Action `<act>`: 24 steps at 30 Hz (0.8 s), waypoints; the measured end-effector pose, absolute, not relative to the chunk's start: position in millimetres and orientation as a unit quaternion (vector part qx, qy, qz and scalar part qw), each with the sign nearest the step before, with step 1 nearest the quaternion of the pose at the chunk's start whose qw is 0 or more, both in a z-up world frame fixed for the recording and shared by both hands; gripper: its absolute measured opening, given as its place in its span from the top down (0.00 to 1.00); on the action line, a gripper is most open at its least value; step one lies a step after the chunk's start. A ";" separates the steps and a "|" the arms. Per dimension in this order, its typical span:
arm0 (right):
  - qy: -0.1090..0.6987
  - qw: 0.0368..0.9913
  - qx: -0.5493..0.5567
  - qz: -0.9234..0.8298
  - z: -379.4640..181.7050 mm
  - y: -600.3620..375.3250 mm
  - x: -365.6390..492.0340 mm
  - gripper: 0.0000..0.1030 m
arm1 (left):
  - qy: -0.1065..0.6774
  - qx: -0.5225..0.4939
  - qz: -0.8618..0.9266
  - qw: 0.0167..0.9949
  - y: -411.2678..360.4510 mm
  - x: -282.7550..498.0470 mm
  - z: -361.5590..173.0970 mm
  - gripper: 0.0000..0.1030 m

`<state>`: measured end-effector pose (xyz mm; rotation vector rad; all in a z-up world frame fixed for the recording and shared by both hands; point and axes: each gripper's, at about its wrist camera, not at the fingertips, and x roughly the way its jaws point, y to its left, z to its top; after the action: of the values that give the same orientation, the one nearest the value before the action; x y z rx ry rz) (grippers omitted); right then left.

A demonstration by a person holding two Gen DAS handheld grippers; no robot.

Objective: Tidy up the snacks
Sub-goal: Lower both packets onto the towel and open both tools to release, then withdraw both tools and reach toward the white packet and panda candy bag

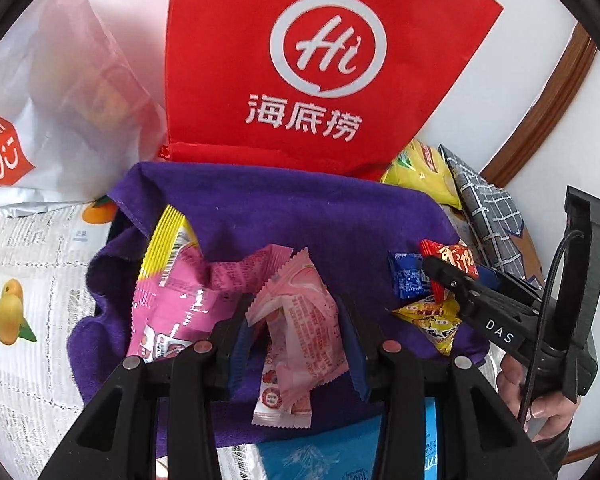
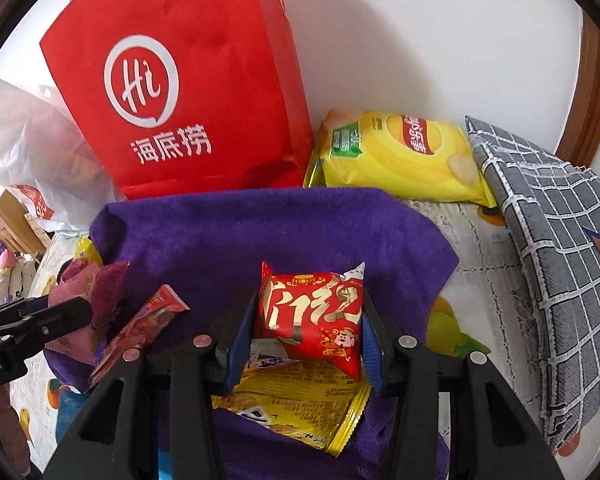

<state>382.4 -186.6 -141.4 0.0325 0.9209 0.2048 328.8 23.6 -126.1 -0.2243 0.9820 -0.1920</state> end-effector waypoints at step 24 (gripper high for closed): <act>0.400 0.915 -0.016 0.051 -93.6 -223.1 309.4 0.28 | 0.454 -0.100 -0.085 0.881 16.6 286.3 -97.1 0.44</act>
<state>309.4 -223.1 -93.6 -0.0329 0.8232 0.1054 286.3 16.6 -97.1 -0.2075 0.9463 -0.1765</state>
